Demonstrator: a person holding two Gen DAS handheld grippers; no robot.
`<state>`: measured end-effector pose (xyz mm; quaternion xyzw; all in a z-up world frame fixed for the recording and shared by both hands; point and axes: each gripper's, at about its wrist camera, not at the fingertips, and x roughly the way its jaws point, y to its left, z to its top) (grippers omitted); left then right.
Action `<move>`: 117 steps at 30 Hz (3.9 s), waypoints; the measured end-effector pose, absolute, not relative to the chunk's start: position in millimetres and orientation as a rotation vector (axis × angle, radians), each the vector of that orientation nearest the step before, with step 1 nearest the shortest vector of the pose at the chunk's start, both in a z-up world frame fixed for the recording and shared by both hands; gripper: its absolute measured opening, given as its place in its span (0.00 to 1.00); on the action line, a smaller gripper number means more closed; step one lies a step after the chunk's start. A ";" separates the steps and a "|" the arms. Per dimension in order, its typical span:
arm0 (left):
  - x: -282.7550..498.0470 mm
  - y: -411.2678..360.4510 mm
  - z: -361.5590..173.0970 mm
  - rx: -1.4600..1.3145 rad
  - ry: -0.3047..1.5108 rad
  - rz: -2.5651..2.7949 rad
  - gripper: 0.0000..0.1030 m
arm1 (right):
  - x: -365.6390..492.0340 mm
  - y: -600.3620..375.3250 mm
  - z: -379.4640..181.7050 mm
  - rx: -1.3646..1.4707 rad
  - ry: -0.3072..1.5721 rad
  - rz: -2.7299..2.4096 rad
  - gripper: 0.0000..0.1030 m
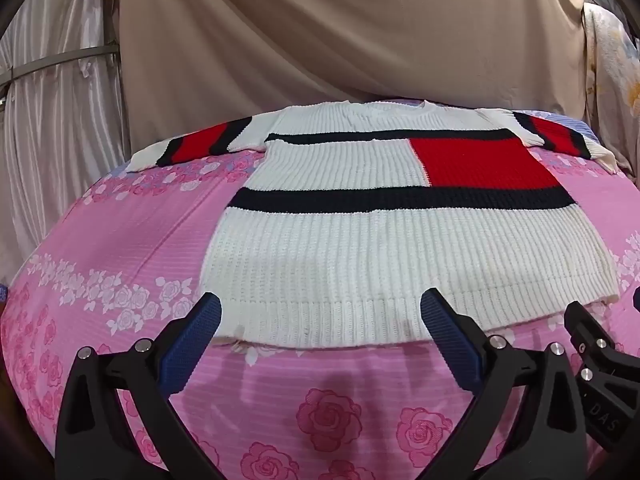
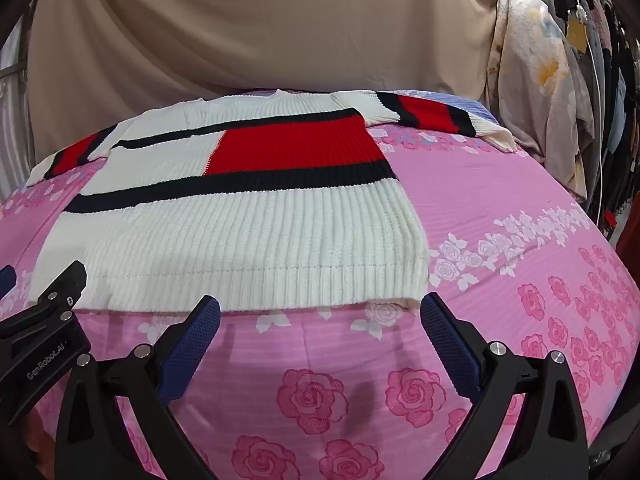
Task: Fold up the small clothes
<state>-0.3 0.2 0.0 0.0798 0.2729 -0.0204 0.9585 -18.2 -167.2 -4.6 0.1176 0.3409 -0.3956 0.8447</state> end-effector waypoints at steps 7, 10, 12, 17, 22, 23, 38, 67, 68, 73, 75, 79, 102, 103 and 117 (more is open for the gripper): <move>-3.7 1.4 -0.7 0.148 0.548 -0.036 0.95 | -16.8 -164.0 -6.5 0.229 0.711 -0.839 0.95; -4.7 0.9 0.8 0.150 0.555 -0.036 0.95 | -19.2 -157.2 -4.5 0.206 0.702 -0.838 0.95; 0.3 3.1 0.4 0.142 0.568 -0.037 0.95 | -18.8 -156.1 -4.8 0.205 0.701 -0.841 0.95; 0.7 1.4 -0.9 0.152 0.571 -0.038 0.95 | -19.6 -158.4 -4.7 0.208 0.702 -0.837 0.95; 0.3 1.0 -0.9 0.151 0.572 -0.036 0.95 | -19.4 -162.2 -4.9 0.213 0.705 -0.834 0.95; 0.2 1.2 -1.1 0.151 0.572 -0.035 0.95 | -18.9 -162.1 -4.7 0.213 0.707 -0.834 0.95; -1.2 0.9 0.0 0.157 0.569 -0.029 0.95 | -18.5 -161.6 -5.1 0.209 0.708 -0.833 0.95; -0.5 -1.7 0.2 0.169 0.565 -0.020 0.95 | -17.2 -160.4 -5.5 0.208 0.704 -0.832 0.95; -1.1 -1.4 0.1 0.169 0.564 -0.023 0.95 | -16.8 -160.3 -5.6 0.209 0.704 -0.832 0.95; -1.5 -1.5 -0.2 0.172 0.563 -0.025 0.95 | -17.4 -160.3 -5.4 0.210 0.703 -0.831 0.95; -1.5 -1.5 -0.2 0.172 0.564 -0.023 0.95 | -17.2 -160.1 -5.4 0.209 0.703 -0.829 0.95; -1.9 -1.5 0.0 0.172 0.564 -0.023 0.95 | -16.5 -159.7 -5.5 0.208 0.705 -0.826 0.95; -0.5 -1.8 -1.6 0.174 0.565 -0.017 0.95 | -17.0 -159.8 -6.0 0.210 0.706 -0.826 0.95; -1.1 -2.0 -1.8 0.175 0.565 -0.018 0.95 | -16.2 -159.4 -6.2 0.211 0.706 -0.826 0.95; 0.0 -2.8 -2.4 0.179 0.571 -0.018 0.95 | -16.7 -159.3 -6.7 0.206 0.709 -0.826 0.95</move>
